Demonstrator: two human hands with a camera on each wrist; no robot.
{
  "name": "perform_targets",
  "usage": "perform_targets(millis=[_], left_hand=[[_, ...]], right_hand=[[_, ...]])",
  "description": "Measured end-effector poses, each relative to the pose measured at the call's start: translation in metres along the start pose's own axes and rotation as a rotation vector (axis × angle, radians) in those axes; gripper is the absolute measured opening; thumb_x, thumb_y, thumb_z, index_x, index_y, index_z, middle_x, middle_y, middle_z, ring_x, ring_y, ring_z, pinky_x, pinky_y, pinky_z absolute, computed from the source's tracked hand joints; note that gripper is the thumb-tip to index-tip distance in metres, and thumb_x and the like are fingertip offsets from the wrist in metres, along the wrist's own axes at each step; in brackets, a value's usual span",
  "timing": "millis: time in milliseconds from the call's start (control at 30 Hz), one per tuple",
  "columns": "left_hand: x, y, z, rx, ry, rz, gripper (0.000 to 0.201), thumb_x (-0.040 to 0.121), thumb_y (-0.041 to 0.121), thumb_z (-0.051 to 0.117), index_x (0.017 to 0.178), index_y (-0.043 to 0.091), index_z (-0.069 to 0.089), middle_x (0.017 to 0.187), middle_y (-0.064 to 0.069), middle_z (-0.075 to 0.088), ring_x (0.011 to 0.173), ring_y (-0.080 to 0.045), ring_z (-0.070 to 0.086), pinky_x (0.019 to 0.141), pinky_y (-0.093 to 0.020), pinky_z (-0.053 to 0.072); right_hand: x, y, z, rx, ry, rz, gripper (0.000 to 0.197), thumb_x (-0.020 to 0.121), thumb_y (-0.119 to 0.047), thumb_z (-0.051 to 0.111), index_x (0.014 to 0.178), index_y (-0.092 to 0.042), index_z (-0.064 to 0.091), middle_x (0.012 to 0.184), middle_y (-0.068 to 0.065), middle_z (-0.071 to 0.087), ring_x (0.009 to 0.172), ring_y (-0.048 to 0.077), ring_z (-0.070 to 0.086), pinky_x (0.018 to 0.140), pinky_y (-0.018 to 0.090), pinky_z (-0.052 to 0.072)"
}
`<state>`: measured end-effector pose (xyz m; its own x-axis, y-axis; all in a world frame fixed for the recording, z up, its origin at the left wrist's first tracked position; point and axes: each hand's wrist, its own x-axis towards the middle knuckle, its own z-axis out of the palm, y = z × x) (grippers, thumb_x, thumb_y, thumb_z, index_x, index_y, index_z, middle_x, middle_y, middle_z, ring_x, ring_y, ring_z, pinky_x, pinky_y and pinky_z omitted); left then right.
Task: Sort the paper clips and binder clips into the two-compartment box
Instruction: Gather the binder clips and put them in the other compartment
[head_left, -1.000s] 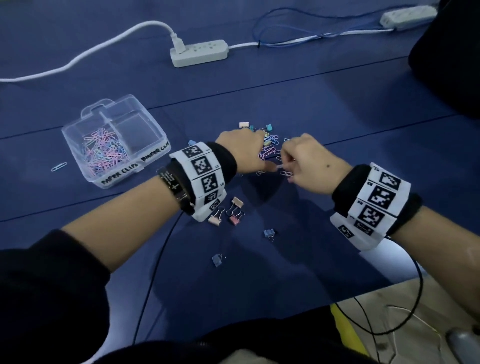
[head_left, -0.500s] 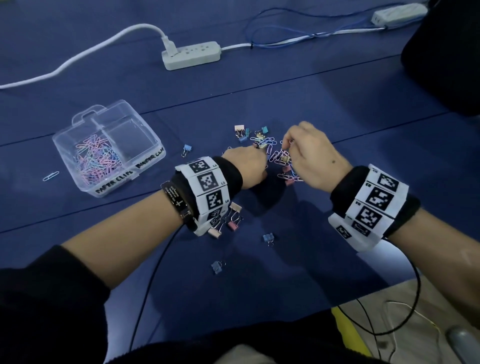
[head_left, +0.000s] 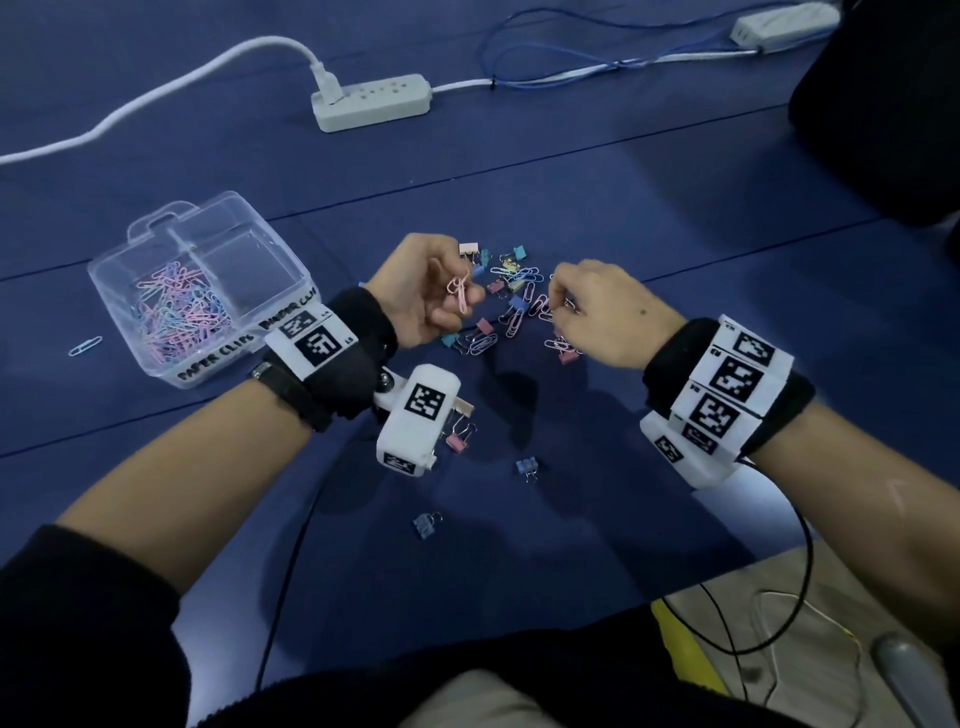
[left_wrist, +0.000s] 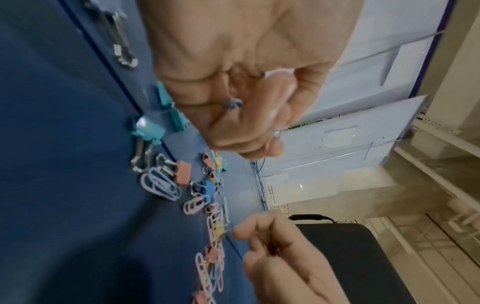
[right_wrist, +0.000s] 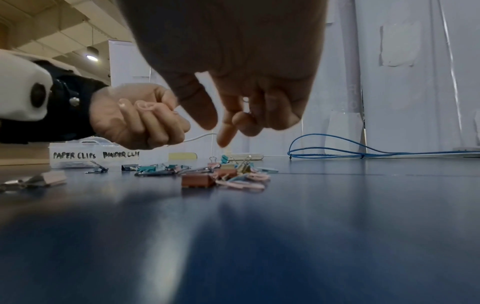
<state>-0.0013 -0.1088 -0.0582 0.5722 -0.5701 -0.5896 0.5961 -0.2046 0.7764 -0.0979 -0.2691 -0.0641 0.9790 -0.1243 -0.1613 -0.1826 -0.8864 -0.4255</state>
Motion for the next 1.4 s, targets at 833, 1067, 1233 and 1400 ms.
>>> perform_targets(millis=[833,1067,1233,1400], left_hand=[[-0.008,-0.013,0.021,1.573,0.116,0.195,0.05,0.069,0.055,0.07,0.097,0.017,0.055,0.086,-0.003,0.053,0.082,-0.021,0.05,0.07,-0.029,0.04],[-0.002,-0.021,0.034,1.616,0.131,0.242,0.038,0.085,0.036,0.063,0.108,0.006,0.059,0.109,-0.013,0.06,0.105,-0.031,0.057,0.072,-0.032,0.039],[0.003,-0.025,0.032,1.621,0.111,0.248,0.033,0.09,0.031,0.055,0.108,0.003,0.058,0.114,-0.015,0.06,0.106,-0.031,0.057,0.072,-0.031,0.038],[-0.001,-0.026,0.033,1.63,0.077,0.227,0.026,0.091,0.028,0.05,0.095,0.004,0.058,0.09,-0.009,0.052,0.098,-0.03,0.058,0.073,-0.03,0.04]], right_hand=[[0.014,-0.006,0.005,-0.1,-0.151,0.01,0.014,0.086,-0.024,0.06,0.08,-0.014,0.052,0.095,0.004,0.045,0.089,0.023,0.046,0.079,0.034,0.04],[0.012,-0.006,0.003,-0.098,-0.136,0.01,0.026,0.075,-0.018,0.07,0.084,-0.017,0.046,0.094,0.004,0.042,0.088,0.023,0.041,0.073,0.028,0.033],[0.013,-0.005,0.003,-0.097,-0.141,-0.014,0.021,0.074,-0.016,0.071,0.091,-0.012,0.059,0.089,0.003,0.042,0.086,0.022,0.042,0.073,0.026,0.031],[0.015,-0.003,0.007,-0.088,-0.157,-0.036,0.016,0.075,-0.01,0.068,0.079,-0.017,0.054,0.09,0.003,0.043,0.085,0.021,0.044,0.074,0.027,0.034]])
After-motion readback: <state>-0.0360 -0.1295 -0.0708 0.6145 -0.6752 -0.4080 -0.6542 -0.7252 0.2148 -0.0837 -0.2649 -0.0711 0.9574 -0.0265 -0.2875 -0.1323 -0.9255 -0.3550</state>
